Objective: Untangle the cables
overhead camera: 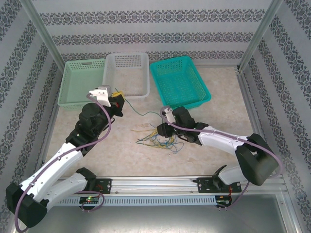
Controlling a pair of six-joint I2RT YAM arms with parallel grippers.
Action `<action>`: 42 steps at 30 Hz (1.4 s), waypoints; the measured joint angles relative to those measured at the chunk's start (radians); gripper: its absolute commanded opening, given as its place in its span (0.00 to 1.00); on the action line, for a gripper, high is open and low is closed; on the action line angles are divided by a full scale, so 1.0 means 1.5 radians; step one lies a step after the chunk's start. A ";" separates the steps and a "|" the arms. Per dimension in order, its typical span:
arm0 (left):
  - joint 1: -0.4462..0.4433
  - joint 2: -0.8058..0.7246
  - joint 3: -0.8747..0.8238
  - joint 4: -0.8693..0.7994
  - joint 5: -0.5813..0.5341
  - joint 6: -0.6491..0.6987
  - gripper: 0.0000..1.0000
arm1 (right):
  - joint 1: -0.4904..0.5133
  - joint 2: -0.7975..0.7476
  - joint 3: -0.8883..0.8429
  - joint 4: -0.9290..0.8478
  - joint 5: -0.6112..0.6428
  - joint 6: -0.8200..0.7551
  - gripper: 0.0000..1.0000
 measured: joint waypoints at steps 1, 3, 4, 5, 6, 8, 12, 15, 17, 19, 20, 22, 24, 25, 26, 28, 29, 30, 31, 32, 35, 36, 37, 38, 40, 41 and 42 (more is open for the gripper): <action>0.000 -0.005 -0.005 0.002 -0.002 -0.003 0.00 | 0.006 0.000 0.000 -0.004 0.019 -0.005 0.14; 0.000 -0.018 -0.008 0.003 -0.005 -0.003 0.00 | 0.017 -0.004 0.001 -0.016 0.071 -0.021 0.11; 0.000 -0.025 -0.008 0.003 -0.006 -0.003 0.00 | 0.022 -0.009 0.001 -0.025 0.099 -0.030 0.09; 0.000 -0.031 -0.009 0.003 -0.008 -0.003 0.00 | 0.027 -0.015 0.001 -0.033 0.128 -0.038 0.07; 0.000 -0.037 -0.009 0.002 -0.010 -0.003 0.00 | 0.033 -0.024 0.001 -0.039 0.163 -0.051 0.05; 0.000 -0.045 -0.010 0.002 -0.016 -0.003 0.00 | 0.047 -0.046 0.001 -0.049 0.234 -0.075 0.05; 0.000 -0.054 -0.021 0.002 -0.030 -0.003 0.00 | 0.080 -0.070 0.013 -0.062 0.391 -0.139 0.07; 0.000 -0.056 -0.025 -0.003 -0.040 -0.003 0.00 | 0.104 -0.072 0.017 -0.057 0.481 -0.183 0.07; 0.000 -0.056 -0.025 -0.005 -0.047 -0.003 0.00 | 0.120 -0.071 0.017 -0.053 0.530 -0.212 0.07; 0.000 -0.057 -0.025 -0.008 -0.055 -0.004 0.00 | 0.140 -0.065 0.020 -0.044 0.578 -0.241 0.06; 0.000 -0.057 -0.025 -0.008 -0.059 -0.004 0.00 | 0.149 -0.059 0.023 -0.038 0.597 -0.253 0.06; 0.000 -0.060 -0.025 -0.009 -0.068 -0.004 0.00 | 0.166 -0.044 0.024 -0.020 0.629 -0.277 0.06; 0.000 -0.064 -0.025 -0.010 -0.076 -0.004 0.00 | 0.171 -0.035 0.024 -0.013 0.645 -0.290 0.05; 0.000 -0.068 -0.025 -0.013 -0.083 -0.003 0.00 | 0.173 -0.033 0.024 -0.009 0.654 -0.299 0.05; 0.000 -0.071 -0.025 -0.018 -0.091 -0.003 0.00 | 0.174 -0.032 0.024 -0.003 0.661 -0.305 0.04; 0.002 -0.075 -0.022 -0.037 -0.114 -0.003 0.00 | 0.176 -0.033 0.023 0.024 0.677 -0.334 0.04; 0.004 -0.073 -0.013 -0.056 -0.123 -0.003 0.00 | 0.179 -0.033 0.021 0.038 0.684 -0.354 0.04; 0.010 -0.067 0.002 -0.079 -0.130 -0.003 0.00 | 0.184 -0.033 0.017 0.056 0.691 -0.378 0.04; 0.018 -0.060 0.020 -0.097 -0.137 -0.002 0.00 | 0.191 -0.032 0.013 0.071 0.697 -0.405 0.05; 0.025 -0.054 0.033 -0.107 -0.140 -0.001 0.00 | 0.197 -0.031 0.011 0.081 0.703 -0.427 0.06; 0.052 -0.049 0.064 -0.118 -0.142 0.002 0.00 | 0.206 -0.023 0.005 0.106 0.701 -0.481 0.10; 0.059 -0.051 0.067 -0.117 -0.137 0.002 0.00 | 0.209 -0.022 0.003 0.111 0.693 -0.495 0.11; 0.066 -0.051 0.067 -0.116 -0.132 0.001 0.00 | 0.210 -0.022 0.002 0.111 0.683 -0.505 0.12; 0.071 -0.051 0.067 -0.115 -0.128 -0.001 0.00 | 0.212 -0.022 0.002 0.110 0.674 -0.508 0.13; 0.082 -0.047 0.067 -0.108 -0.118 -0.009 0.00 | 0.212 -0.022 0.002 0.103 0.653 -0.507 0.16; 0.084 -0.044 0.067 -0.103 -0.117 -0.011 0.00 | 0.212 -0.022 0.003 0.099 0.643 -0.504 0.18; 0.084 -0.037 0.067 -0.094 -0.114 -0.014 0.00 | 0.212 -0.019 0.009 0.088 0.632 -0.495 0.23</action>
